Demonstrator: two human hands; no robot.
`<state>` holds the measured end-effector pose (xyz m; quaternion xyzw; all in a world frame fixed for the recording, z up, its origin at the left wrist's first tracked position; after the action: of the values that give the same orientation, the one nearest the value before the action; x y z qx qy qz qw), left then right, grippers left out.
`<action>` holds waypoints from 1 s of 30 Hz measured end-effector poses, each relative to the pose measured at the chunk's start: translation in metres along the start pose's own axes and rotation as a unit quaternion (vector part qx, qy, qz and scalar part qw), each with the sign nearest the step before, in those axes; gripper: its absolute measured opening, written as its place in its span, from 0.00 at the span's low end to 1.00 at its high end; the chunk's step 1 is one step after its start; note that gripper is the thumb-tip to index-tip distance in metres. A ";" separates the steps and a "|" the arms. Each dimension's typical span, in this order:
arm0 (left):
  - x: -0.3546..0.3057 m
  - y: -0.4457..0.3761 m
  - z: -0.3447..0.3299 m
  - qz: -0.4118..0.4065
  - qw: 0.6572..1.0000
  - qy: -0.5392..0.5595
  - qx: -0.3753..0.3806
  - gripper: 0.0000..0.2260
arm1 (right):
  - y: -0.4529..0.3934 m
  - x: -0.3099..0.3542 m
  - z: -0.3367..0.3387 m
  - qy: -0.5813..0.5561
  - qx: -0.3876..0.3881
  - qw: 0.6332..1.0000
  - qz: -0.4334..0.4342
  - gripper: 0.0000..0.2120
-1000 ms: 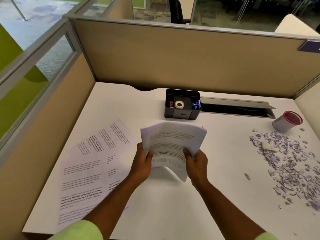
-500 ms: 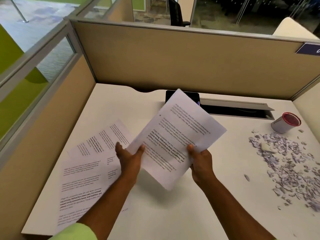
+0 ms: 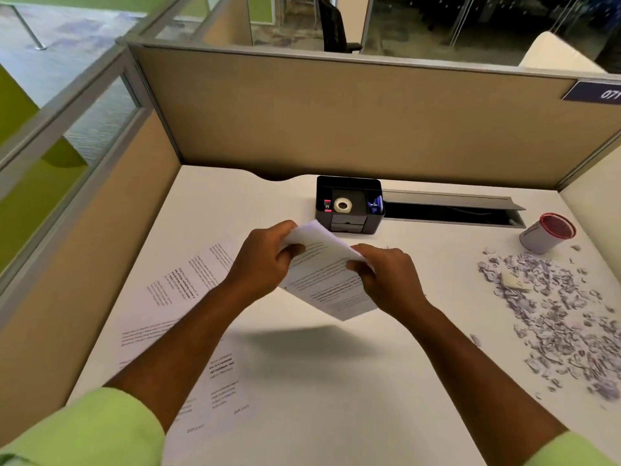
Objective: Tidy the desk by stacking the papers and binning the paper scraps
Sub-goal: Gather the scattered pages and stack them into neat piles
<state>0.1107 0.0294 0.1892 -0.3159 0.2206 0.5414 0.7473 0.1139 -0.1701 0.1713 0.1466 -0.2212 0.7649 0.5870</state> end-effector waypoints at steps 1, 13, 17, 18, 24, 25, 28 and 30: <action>0.006 0.004 0.000 0.023 0.999 0.028 -0.013 0.05 | -0.002 -0.005 0.006 -0.008 0.003 1.000 -0.003 0.11; 0.098 0.076 -0.025 0.254 0.901 0.285 -0.205 0.08 | 0.039 -0.114 -0.024 -0.512 0.070 0.823 -0.236 0.20; 0.097 0.087 -0.040 0.250 0.896 0.295 -0.217 0.13 | 0.068 -0.127 -0.063 -0.486 -0.050 0.816 -0.310 0.08; 0.097 0.090 -0.043 0.247 0.896 0.297 -0.219 0.13 | 0.074 -0.129 -0.069 -0.482 -0.074 0.811 -0.323 0.08; 0.114 0.121 -0.093 0.268 0.913 0.272 -0.142 0.11 | 0.104 -0.139 -0.113 -0.471 -0.040 0.801 -0.367 0.16; 0.115 0.123 -0.099 0.277 0.916 0.259 -0.131 0.10 | 0.106 -0.141 -0.116 -0.464 -0.038 0.801 -0.376 0.15; 0.116 0.118 -0.099 0.279 0.920 0.233 -0.146 0.10 | 0.104 -0.143 -0.114 -0.454 -0.051 0.798 -0.392 0.09; 0.111 0.112 -0.089 0.261 0.924 0.224 -0.167 0.11 | 0.099 -0.141 -0.105 -0.459 -0.061 0.798 -0.386 0.09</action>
<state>0.0406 0.0643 0.0257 -0.4808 0.3629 0.6614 0.4469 0.0596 -0.2548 -0.0040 0.5176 -0.4355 0.3036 0.6711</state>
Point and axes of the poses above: each hand's wrist, its own y-axis away from the middle knuckle, its own z-axis out of the back of the hand, x = y × z, the point moved 9 cm from there along -y, towards the middle knuckle, and after that the axes turned 7 degrees about -z, right-handed, at the moved point
